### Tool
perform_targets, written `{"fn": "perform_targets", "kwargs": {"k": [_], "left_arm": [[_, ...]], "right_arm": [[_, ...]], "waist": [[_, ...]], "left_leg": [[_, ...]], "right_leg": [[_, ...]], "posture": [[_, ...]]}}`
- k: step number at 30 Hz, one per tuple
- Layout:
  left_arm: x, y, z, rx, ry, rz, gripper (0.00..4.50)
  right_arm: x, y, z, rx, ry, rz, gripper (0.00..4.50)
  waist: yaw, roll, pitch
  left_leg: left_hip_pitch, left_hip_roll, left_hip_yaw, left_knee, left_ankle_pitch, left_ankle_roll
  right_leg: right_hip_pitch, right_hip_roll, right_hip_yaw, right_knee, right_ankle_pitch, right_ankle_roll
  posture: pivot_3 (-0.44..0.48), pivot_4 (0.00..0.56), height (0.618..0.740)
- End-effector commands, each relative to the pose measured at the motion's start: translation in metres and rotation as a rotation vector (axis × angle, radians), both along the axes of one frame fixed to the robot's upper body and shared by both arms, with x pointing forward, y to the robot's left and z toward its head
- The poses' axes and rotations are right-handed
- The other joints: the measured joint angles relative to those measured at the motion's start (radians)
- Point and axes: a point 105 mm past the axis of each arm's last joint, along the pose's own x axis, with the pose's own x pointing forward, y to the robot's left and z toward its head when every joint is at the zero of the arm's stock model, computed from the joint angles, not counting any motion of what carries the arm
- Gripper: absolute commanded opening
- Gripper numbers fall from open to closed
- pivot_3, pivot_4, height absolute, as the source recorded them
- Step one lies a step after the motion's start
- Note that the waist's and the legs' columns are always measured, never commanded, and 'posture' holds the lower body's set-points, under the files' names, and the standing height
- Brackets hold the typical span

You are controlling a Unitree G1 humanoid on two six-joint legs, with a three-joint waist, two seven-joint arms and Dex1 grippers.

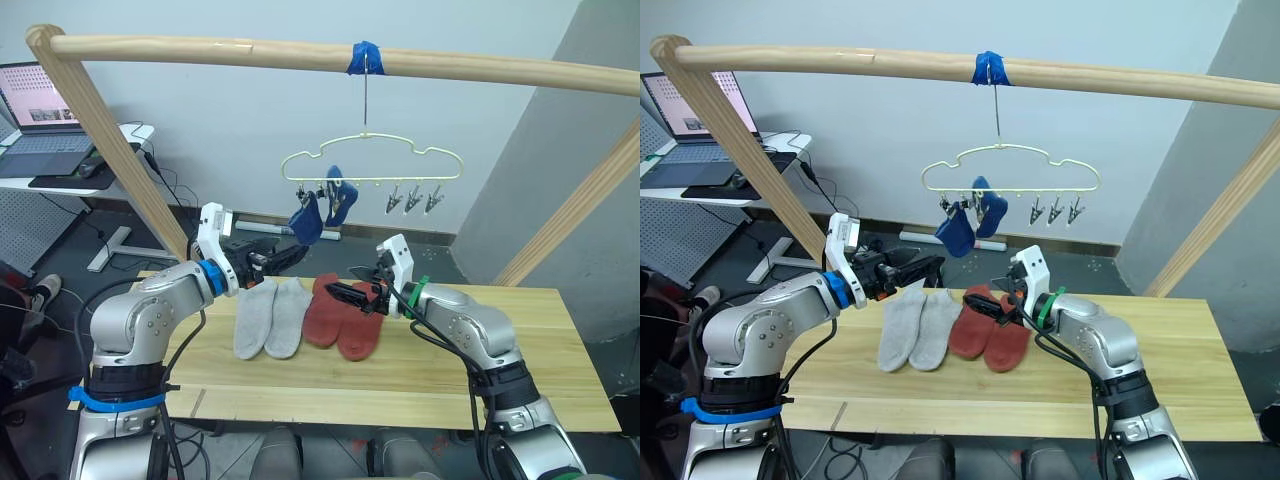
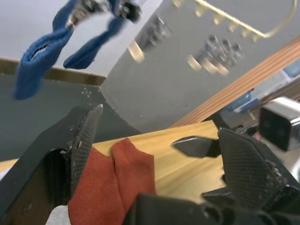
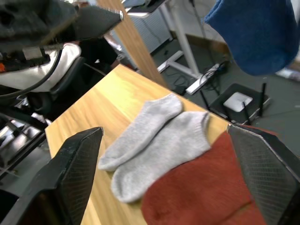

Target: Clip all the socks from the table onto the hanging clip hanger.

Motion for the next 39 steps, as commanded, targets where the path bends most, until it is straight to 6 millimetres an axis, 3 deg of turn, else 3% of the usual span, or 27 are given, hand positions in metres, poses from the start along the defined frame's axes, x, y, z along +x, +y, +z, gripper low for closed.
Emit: {"fn": "perform_targets", "kwargs": {"k": [1,5,8,13,24,39], "left_arm": [[0.007,-0.009,0.002,0.078,-0.153,0.031,4.50],[0.016,-0.025,0.001,0.089,-0.295,0.042,4.50],[0.018,-0.034,0.005,0.063,-0.334,0.033,3.88],[0.024,-0.046,0.007,0.074,-0.394,0.055,2.34],[0.050,-0.059,0.009,0.106,-0.517,0.152,2.34],[0.079,-0.071,0.003,0.115,-0.515,0.178,2.34]], "right_arm": [[-0.005,-0.019,0.031,0.000,-0.152,-0.010,4.46],[-0.008,-0.035,0.051,0.014,-0.247,-0.055,4.46],[-0.014,-0.035,0.054,-0.025,-0.313,-0.038,4.50],[-0.019,-0.037,0.054,-0.014,-0.341,-0.042,4.50],[-0.015,-0.042,0.075,0.039,-0.471,-0.075,4.50],[-0.013,-0.037,0.091,0.056,-0.529,-0.065,4.50]], "waist": [[0.002,0.001,0.000],[0.005,0.000,0.000],[0.002,0.000,0.000],[-0.002,0.000,0.000],[-0.001,0.000,0.000],[-0.003,0.000,0.000]], "left_leg": [[0.000,0.000,0.000,0.000,0.000,0.000],[0.000,-0.002,0.001,0.001,0.000,0.000],[0.000,-0.001,0.001,0.001,0.000,0.000],[0.000,-0.001,0.001,0.001,0.000,0.000],[0.000,-0.001,0.001,0.002,0.000,0.000],[0.000,-0.001,0.001,0.002,0.000,0.000]], "right_leg": [[0.000,0.000,0.000,0.000,0.000,0.000],[0.001,-0.001,0.001,-0.002,0.000,0.000],[0.001,-0.001,0.001,-0.001,0.000,0.000],[0.001,0.000,0.001,-0.001,0.000,0.000],[0.001,0.000,0.001,-0.001,0.000,0.000],[0.002,0.000,0.001,-0.001,0.001,0.000]], "posture": [[0.029,0.106,0.740],[0.018,0.108,0.740],[0.009,0.111,0.740],[-0.002,0.114,0.740],[-0.019,0.114,0.740],[-0.048,0.116,0.740]]}}
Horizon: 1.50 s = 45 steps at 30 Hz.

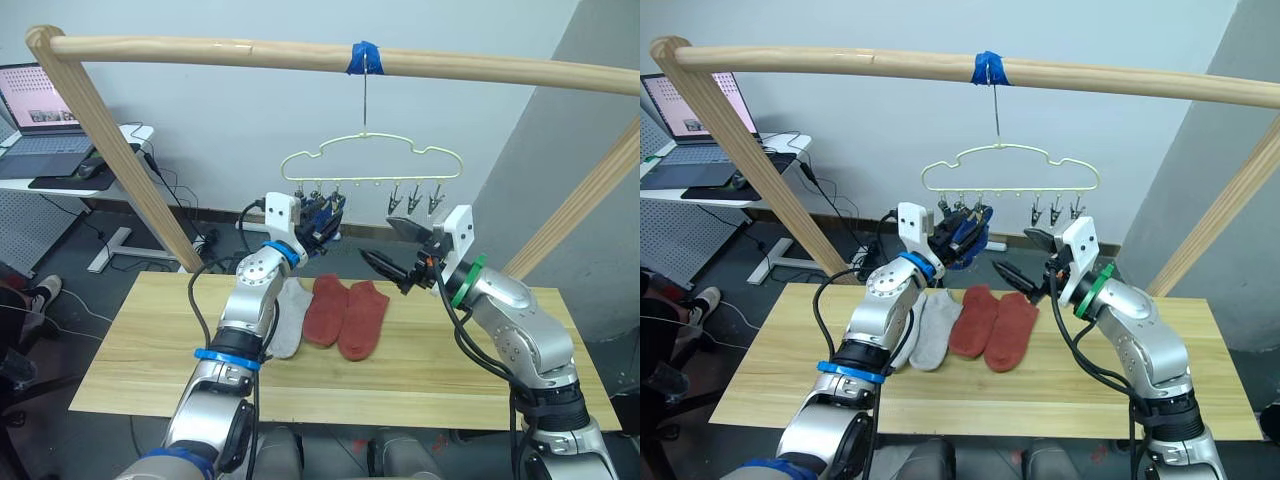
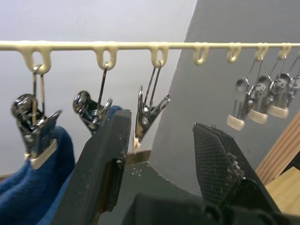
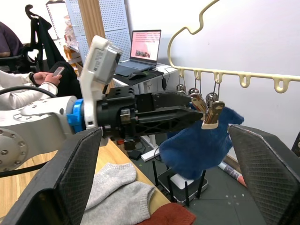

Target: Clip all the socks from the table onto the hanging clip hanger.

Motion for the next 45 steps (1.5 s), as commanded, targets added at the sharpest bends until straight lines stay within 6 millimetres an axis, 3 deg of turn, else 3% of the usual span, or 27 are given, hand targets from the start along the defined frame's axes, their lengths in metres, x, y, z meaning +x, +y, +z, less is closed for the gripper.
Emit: {"fn": "perform_targets", "kwargs": {"k": [1,13,35,41,45], "left_arm": [[0.005,-0.005,0.014,-0.007,-0.059,-0.003,2.34],[0.022,-0.014,0.026,-0.035,-0.084,0.024,2.34],[0.028,-0.012,0.027,-0.024,-0.105,0.049,2.34],[0.029,-0.011,0.030,-0.029,-0.117,0.055,0.65],[0.028,-0.011,0.029,-0.031,-0.117,0.047,0.04]], "right_arm": [[-0.003,0.001,0.018,0.023,-0.071,0.014,4.50],[-0.003,0.000,0.020,0.020,-0.079,0.006,4.50],[-0.002,0.000,0.021,0.023,-0.078,-0.005,4.50],[-0.003,0.001,0.020,0.027,-0.073,-0.006,4.50],[-0.003,0.002,0.018,0.029,-0.067,-0.004,4.50]], "waist": [[0.000,0.000,0.000],[-0.003,0.000,0.000],[-0.022,0.000,0.000],[-0.023,0.000,0.000],[-0.023,0.000,0.000]], "left_leg": [[0.000,0.000,0.000,0.000,0.000,0.000],[0.000,0.000,0.000,0.000,0.000,0.000],[0.000,0.000,0.000,0.000,0.000,0.000],[0.000,0.000,0.000,0.000,0.000,0.000],[0.000,0.000,0.000,0.000,0.000,0.000]], "right_leg": [[0.000,0.000,0.000,0.000,0.000,0.000],[0.000,0.000,0.000,0.000,0.000,0.000],[0.000,0.000,0.000,0.001,0.000,0.000],[0.000,0.000,0.000,0.001,0.001,-0.001],[0.000,0.000,0.000,0.001,0.001,-0.001]], "posture": [[-0.048,0.116,0.740],[-0.067,0.114,0.740],[-0.073,0.107,0.740],[-0.073,0.104,0.740],[-0.070,0.103,0.740]]}}
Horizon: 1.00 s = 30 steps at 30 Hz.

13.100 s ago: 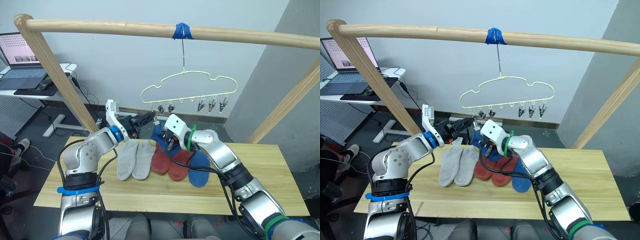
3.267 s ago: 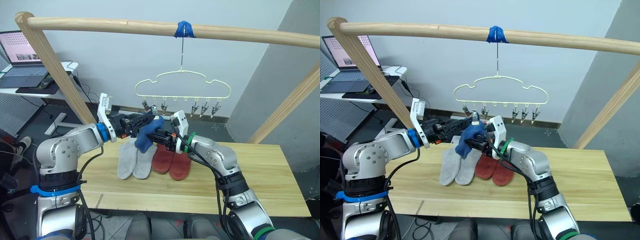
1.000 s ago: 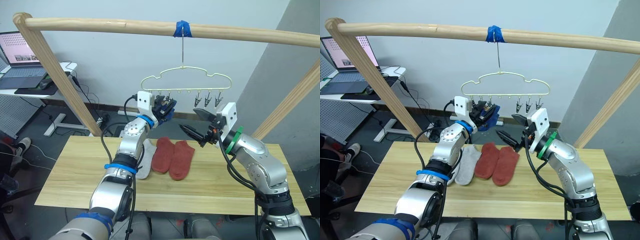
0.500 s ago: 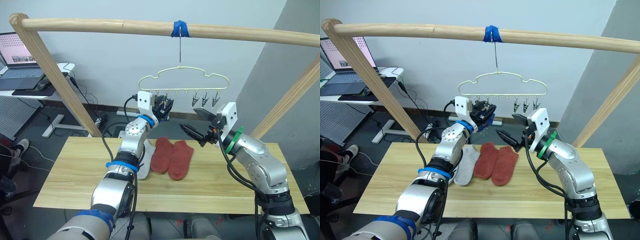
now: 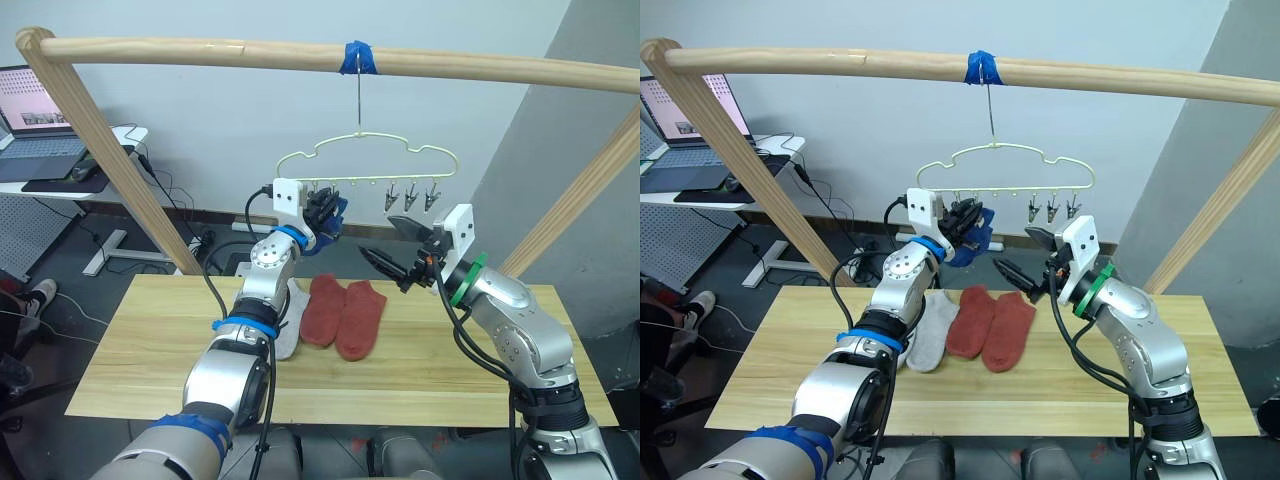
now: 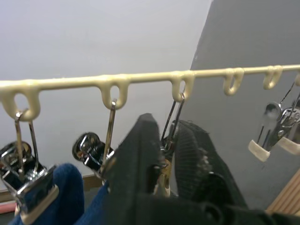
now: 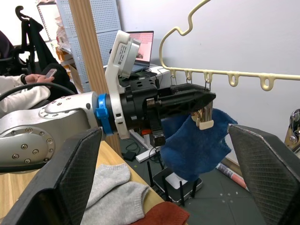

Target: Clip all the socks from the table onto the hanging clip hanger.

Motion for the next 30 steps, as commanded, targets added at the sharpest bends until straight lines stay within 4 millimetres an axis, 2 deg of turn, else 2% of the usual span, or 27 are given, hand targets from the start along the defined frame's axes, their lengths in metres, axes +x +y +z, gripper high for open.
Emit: {"fn": "perform_targets", "kwargs": {"k": [1,4,8,13,17,19,22,26,29,30], "left_arm": [[-0.001,-0.004,0.018,-0.013,-0.065,-0.020,0.02],[-0.002,-0.005,0.017,-0.021,-0.049,-0.036,0.02],[-0.007,-0.003,0.010,-0.033,0.021,-0.073,0.02],[-0.018,0.007,0.012,-0.081,0.168,-0.148,0.02],[-0.037,0.027,0.021,-0.150,0.325,-0.223,0.02],[-0.047,0.037,0.027,-0.183,0.372,-0.248,0.02],[-0.056,0.044,0.032,-0.239,0.418,-0.254,0.02],[-0.066,0.042,0.033,-0.373,0.520,-0.300,0.02],[-0.070,0.041,0.033,-0.423,0.560,-0.309,0.00],[-0.070,0.041,0.033,-0.428,0.566,-0.308,0.00]], "right_arm": [[-0.004,0.003,0.016,0.023,-0.063,0.014,4.50],[-0.001,0.004,0.007,0.016,-0.032,0.009,4.50],[0.022,0.001,-0.056,-0.180,0.142,-0.104,4.50],[0.042,0.008,-0.107,-0.263,0.278,-0.149,4.50],[0.052,0.016,-0.154,-0.421,0.370,-0.143,4.50],[0.054,0.019,-0.170,-0.461,0.410,-0.154,4.50],[0.052,0.020,-0.190,-0.535,0.429,-0.142,4.50],[0.047,0.017,-0.206,-0.571,0.448,-0.130,4.50],[0.043,0.018,-0.213,-0.585,0.449,-0.101,3.94],[0.043,0.018,-0.213,-0.586,0.447,-0.099,3.61]], "waist": [[0.000,0.000,0.000],[0.000,0.000,0.000],[-0.001,0.000,0.000],[-0.011,0.000,0.000],[-0.023,0.001,0.000],[-0.026,0.001,0.000],[-0.024,0.001,0.001],[-0.009,0.001,0.001],[-0.002,0.001,0.001],[-0.002,0.001,0.001]], "left_leg": [[0.000,0.000,0.000,0.000,0.000,0.000],[0.000,0.000,0.000,0.000,0.000,0.000],[0.001,0.000,0.000,0.000,0.000,0.000],[0.001,0.000,0.000,0.000,0.000,0.000],[0.003,0.001,0.000,0.000,0.000,0.000],[0.004,0.001,-0.001,0.000,0.000,0.000],[0.004,0.001,-0.002,0.000,0.000,0.000],[0.004,0.001,-0.002,0.001,0.000,0.000],[0.007,0.001,-0.002,0.001,0.000,0.000],[0.008,0.001,-0.001,0.001,0.000,0.000]], "right_leg": [[0.000,0.000,0.000,0.000,0.000,0.000],[0.000,0.000,0.000,0.000,0.000,0.000],[0.001,0.000,0.000,0.000,0.000,0.000],[0.000,0.000,0.000,0.002,0.000,0.000],[0.001,0.001,0.000,0.004,0.000,0.000],[0.001,0.001,0.000,0.004,0.000,-0.001],[0.002,0.001,-0.001,0.005,0.000,-0.001],[0.003,0.000,-0.001,0.005,0.000,0.000],[0.006,0.000,-0.001,0.005,0.000,0.000],[0.006,0.000,-0.001,0.005,0.000,0.000]], "posture": [[-0.070,0.103,0.740],[-0.067,0.104,0.740],[-0.057,0.110,0.740],[-0.034,0.116,0.740],[0.002,0.122,0.740],[0.002,0.122,0.740],[0.036,0.126,0.740],[0.036,0.126,0.740],[0.036,0.126,0.740],[0.036,0.126,0.740]]}}
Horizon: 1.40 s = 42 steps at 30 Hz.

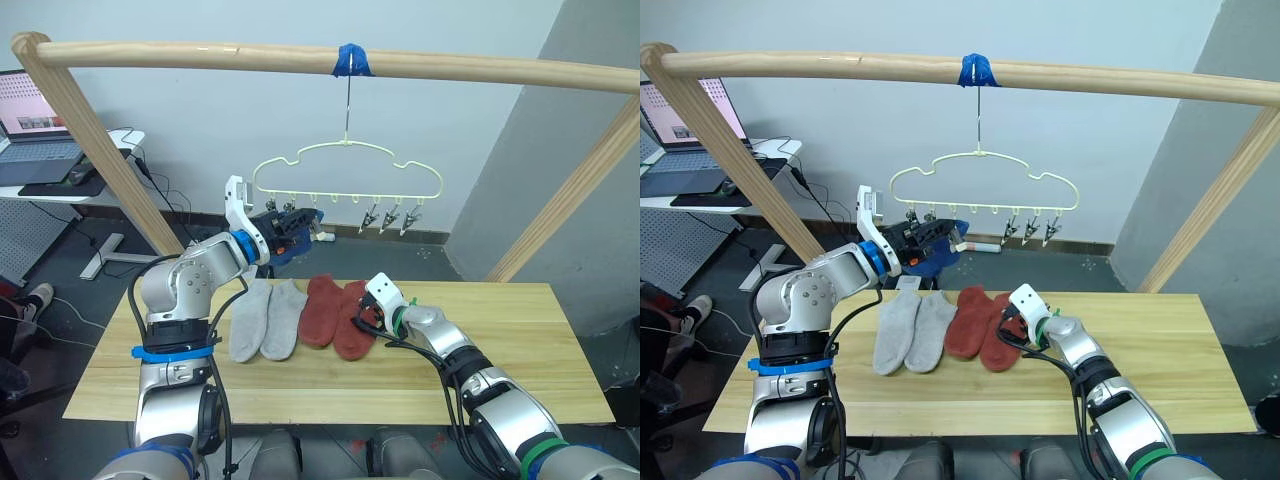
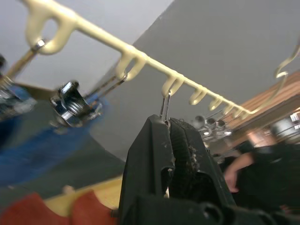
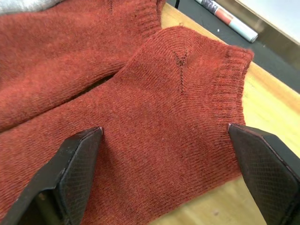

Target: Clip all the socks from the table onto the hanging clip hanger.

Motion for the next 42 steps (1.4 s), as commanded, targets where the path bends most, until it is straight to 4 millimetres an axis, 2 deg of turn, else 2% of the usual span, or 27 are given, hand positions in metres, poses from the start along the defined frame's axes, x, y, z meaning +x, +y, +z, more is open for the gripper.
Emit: {"fn": "perform_targets", "kwargs": {"k": [1,4,7,10,15,17,20,23,29,42], "left_arm": [[-0.005,-0.001,0.013,-0.029,-0.013,-0.013,0.00],[-0.005,0.003,0.018,-0.064,0.001,-0.001,0.00],[-0.005,0.007,0.014,-0.052,0.025,0.007,0.00],[-0.004,0.011,0.013,-0.087,0.051,0.014,0.00],[-0.006,0.009,0.013,-0.127,0.086,-0.010,0.00],[-0.006,0.011,0.009,-0.134,0.117,-0.013,0.00],[-0.006,0.015,0.004,-0.152,0.166,-0.016,0.00],[-0.003,0.018,0.004,-0.171,0.185,-0.005,0.00],[0.006,0.019,0.012,-0.283,0.211,0.024,0.00],[0.007,0.009,0.012,-0.300,0.248,-0.003,0.00]], "right_arm": [[-0.004,0.003,-0.005,0.001,0.012,0.030,3.32],[-0.004,0.004,-0.001,0.017,-0.019,0.052,2.22],[-0.007,0.006,0.005,0.033,-0.058,0.100,1.20],[-0.011,0.001,0.021,0.097,-0.112,0.128,0.12],[-0.016,-0.001,0.042,0.159,-0.174,0.148,0.05],[-0.019,-0.002,0.061,0.217,-0.209,0.149,0.05],[-0.029,-0.005,0.105,0.319,-0.299,0.152,0.05],[-0.039,-0.006,0.129,0.319,-0.352,0.166,0.05],[-0.047,0.000,0.148,0.305,-0.415,0.155,0.05],[-0.040,0.013,0.157,0.197,-0.510,0.209,0.05]], "waist": [[0.000,0.000,0.000],[0.000,0.000,0.001],[0.002,0.000,0.001],[0.006,0.001,0.001],[0.005,0.001,0.002],[0.005,0.001,0.002],[0.006,0.002,0.003],[0.005,0.001,0.003],[0.004,0.001,0.003],[0.001,-0.001,0.004]], "left_leg": [[0.001,0.000,0.000,0.000,0.000,0.000],[0.006,0.000,0.000,-0.001,0.000,0.000],[0.006,0.000,0.000,-0.001,0.000,0.000],[0.006,0.000,0.000,-0.001,0.000,0.000],[0.005,0.000,0.000,-0.001,0.000,0.000],[0.006,0.000,0.000,-0.002,0.000,0.000],[0.005,0.000,0.000,-0.002,0.000,0.000],[0.004,0.000,0.000,-0.002,0.000,0.000],[0.005,0.000,0.000,-0.002,0.000,0.000],[0.004,0.000,0.001,-0.002,0.000,0.000]], "right_leg": [[0.001,0.000,0.000,0.000,0.000,0.000],[0.005,0.001,0.000,0.001,-0.001,0.002],[0.005,0.001,0.001,0.001,-0.002,0.003],[0.005,0.000,0.001,0.000,-0.002,0.003],[0.005,0.000,0.001,-0.002,-0.002,0.003],[0.005,0.000,0.001,-0.001,-0.002,0.004],[0.005,0.000,0.000,-0.003,-0.002,0.004],[0.005,0.000,0.001,-0.004,-0.002,0.004],[0.005,0.000,0.001,-0.004,-0.003,0.004],[0.004,0.000,0.002,-0.005,-0.003,0.005]], "posture": [[0.059,0.135,0.740],[0.064,0.136,0.740],[0.059,0.133,0.740],[0.055,0.132,0.740],[0.046,0.132,0.740],[0.032,0.134,0.740],[0.025,0.134,0.740],[0.012,0.133,0.740],[0.006,0.129,0.740],[-0.017,0.117,0.740]]}}
